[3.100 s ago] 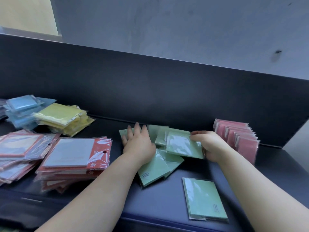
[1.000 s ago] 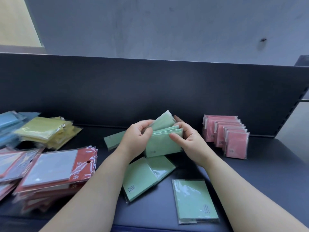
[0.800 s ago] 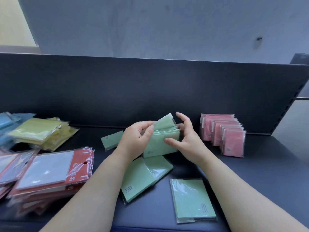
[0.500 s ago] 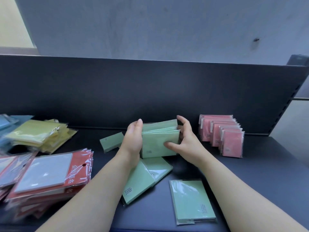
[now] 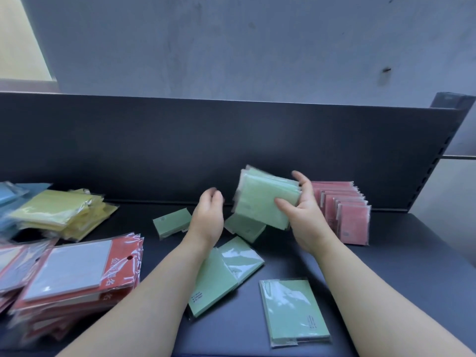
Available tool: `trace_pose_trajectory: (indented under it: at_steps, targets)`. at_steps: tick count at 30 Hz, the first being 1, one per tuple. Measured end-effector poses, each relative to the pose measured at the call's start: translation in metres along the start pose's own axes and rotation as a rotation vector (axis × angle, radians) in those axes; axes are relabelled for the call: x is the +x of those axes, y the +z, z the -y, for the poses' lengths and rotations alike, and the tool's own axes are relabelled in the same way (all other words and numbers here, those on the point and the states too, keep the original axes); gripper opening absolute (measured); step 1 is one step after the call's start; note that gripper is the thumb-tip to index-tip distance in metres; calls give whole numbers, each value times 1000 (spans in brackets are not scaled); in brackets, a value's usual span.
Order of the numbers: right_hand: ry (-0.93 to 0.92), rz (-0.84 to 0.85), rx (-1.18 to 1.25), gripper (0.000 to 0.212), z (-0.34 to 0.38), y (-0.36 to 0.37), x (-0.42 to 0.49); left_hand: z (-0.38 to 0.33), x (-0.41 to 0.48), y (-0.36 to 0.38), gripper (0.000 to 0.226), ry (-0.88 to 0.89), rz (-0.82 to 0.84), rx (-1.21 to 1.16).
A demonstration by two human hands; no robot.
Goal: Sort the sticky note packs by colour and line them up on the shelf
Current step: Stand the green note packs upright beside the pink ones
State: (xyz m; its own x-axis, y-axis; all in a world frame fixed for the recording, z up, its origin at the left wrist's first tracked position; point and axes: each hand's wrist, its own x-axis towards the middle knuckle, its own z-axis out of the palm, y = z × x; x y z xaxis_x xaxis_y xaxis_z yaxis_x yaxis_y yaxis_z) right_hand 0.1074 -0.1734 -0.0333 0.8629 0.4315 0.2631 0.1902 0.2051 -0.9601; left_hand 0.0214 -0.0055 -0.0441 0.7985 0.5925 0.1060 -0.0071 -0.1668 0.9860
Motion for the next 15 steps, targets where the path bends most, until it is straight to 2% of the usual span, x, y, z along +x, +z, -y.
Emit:
trace_pose_trajectory:
  at_steps: [2, 4, 6, 8, 11, 15]
  targets:
    - [-44, -98, -24, 55, -1, -7, 3, 5, 0, -1, 43, 140, 66, 344]
    - [-68, -153, -118, 48, -2, -12, 2, 7, 0, 3, 43, 308, 207, 657]
    - [-89, -165, -198, 44, -5, -13, 2, 7, -3, 8, 44, 321, 378, 899]
    - [-96, -157, -234, 44, -7, -13, 2, 4, -6, 12, 44, 265, 467, 1091]
    - [-55, -94, -297, 42, -11, -14, 4, -4, -11, 12, 46, 228, 325, 1313]
    - [35, 29, -289, 38, -12, -19, 6, -17, -12, 5, 42, 67, 165, 1474]
